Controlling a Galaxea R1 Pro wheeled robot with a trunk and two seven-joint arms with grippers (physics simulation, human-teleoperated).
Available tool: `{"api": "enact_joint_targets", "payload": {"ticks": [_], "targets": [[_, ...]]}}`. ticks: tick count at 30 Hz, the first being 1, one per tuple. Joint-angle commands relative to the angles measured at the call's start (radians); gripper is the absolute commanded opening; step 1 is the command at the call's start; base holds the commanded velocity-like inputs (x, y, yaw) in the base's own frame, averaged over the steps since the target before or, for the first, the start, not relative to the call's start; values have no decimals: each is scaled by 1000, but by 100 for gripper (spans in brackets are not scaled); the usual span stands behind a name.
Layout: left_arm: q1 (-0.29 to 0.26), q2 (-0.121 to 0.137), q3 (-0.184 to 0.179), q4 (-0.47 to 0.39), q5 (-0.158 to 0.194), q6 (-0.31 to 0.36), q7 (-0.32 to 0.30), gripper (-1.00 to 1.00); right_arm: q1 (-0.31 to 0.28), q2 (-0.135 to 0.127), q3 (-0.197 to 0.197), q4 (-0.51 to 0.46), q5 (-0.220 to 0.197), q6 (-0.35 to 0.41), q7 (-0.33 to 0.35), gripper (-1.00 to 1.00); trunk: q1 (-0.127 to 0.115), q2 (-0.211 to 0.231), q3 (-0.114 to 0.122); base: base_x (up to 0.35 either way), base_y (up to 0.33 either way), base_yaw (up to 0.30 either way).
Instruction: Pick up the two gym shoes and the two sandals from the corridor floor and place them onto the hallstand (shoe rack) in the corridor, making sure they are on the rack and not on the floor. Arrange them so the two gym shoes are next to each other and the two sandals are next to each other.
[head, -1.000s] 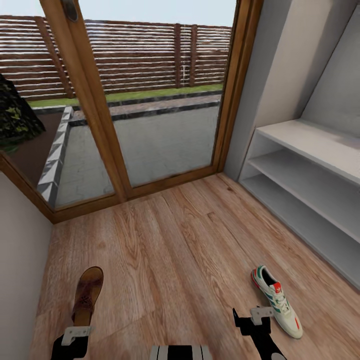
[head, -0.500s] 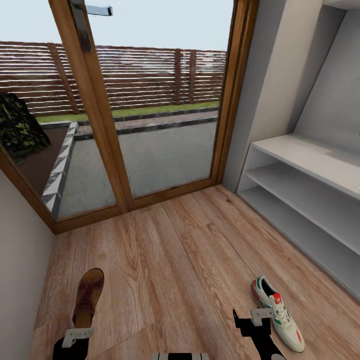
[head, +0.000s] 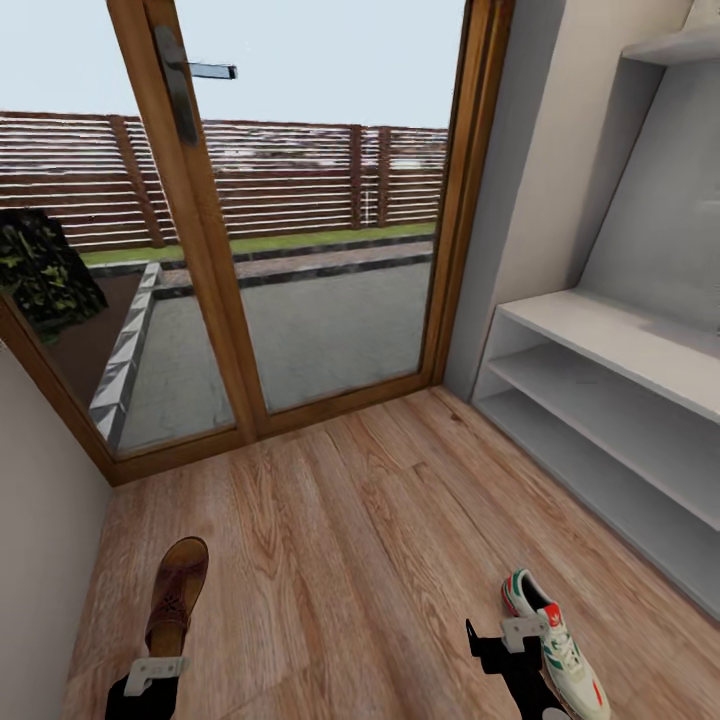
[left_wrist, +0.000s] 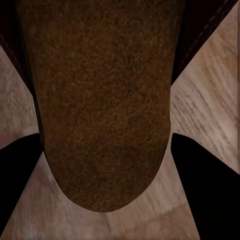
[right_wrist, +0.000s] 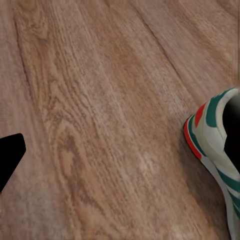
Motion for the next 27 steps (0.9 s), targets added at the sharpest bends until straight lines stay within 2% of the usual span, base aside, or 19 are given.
{"api": "enact_joint_targets", "payload": {"ticks": [1,17,23,27], "targets": [[-1,0,8,0,-6,-3,-6,-100,-1,0,-8,1,10,-4,1,100,-4,7,4,0,0,0],[-1,-1,8,0,-6,-3,-6,-100,-1,1,-8,1,8,-2,-1,100,-65,119,61,0,0,-4],[-1,0,8,1,-6,-4,-6,-100,-1,1,-8,1,8,-2,-1,100,-88,161,80,0,0,-172],[-1,0,8,1,-6,-13,-6,-100,-1,2,-8,1,8,-2,-1,100,-88,161,80,0,0,-251]]}}
